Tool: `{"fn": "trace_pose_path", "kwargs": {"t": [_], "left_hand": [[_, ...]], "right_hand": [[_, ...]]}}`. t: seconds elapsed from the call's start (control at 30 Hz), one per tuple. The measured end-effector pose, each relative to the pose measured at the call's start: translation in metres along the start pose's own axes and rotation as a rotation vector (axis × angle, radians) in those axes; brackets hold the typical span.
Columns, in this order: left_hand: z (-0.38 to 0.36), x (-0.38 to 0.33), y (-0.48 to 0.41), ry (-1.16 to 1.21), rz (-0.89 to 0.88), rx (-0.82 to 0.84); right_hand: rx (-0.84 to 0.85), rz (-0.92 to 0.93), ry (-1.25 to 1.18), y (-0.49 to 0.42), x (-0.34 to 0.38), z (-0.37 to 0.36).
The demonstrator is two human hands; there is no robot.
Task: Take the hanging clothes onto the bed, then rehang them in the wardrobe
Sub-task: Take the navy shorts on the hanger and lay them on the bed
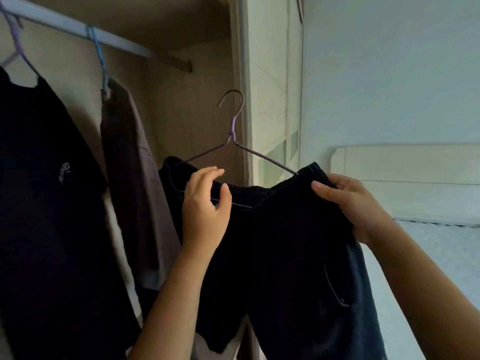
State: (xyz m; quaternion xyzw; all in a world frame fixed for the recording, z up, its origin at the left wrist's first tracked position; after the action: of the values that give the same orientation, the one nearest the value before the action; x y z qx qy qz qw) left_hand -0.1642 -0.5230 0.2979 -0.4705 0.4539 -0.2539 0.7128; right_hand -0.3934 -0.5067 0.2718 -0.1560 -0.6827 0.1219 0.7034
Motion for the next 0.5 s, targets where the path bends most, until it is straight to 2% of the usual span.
{"fn": "trace_pose_path", "kwargs": {"t": [0.23, 0.33, 0.5], "left_hand": [[-0.022, -0.009, 0.074, -0.021, 0.073, 0.062], [-0.051, 0.0, 0.113, -0.051, 0.18, 0.242], [-0.107, 0.0, 0.167, 0.044, 0.323, 0.558]], "right_hand": [[-0.101, -0.111, 0.077, 0.141, -0.008, 0.081], [-0.183, -0.148, 0.145, 0.192, -0.003, 0.115], [-0.285, -0.209, 0.225, 0.257, 0.011, 0.153]]}}
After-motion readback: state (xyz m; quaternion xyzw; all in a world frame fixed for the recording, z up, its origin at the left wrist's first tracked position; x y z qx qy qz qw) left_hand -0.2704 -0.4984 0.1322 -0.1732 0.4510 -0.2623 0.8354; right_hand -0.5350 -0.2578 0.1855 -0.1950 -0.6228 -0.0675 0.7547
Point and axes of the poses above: each hand's wrist, its own y-axis away from the middle knuckle, its own z-axis out of the back of the hand, x = y × z, the point moved 9 cm from there along -y, towards the middle knuckle, and after that the axes turned 4 degrees about y, right-handed, at the moved point
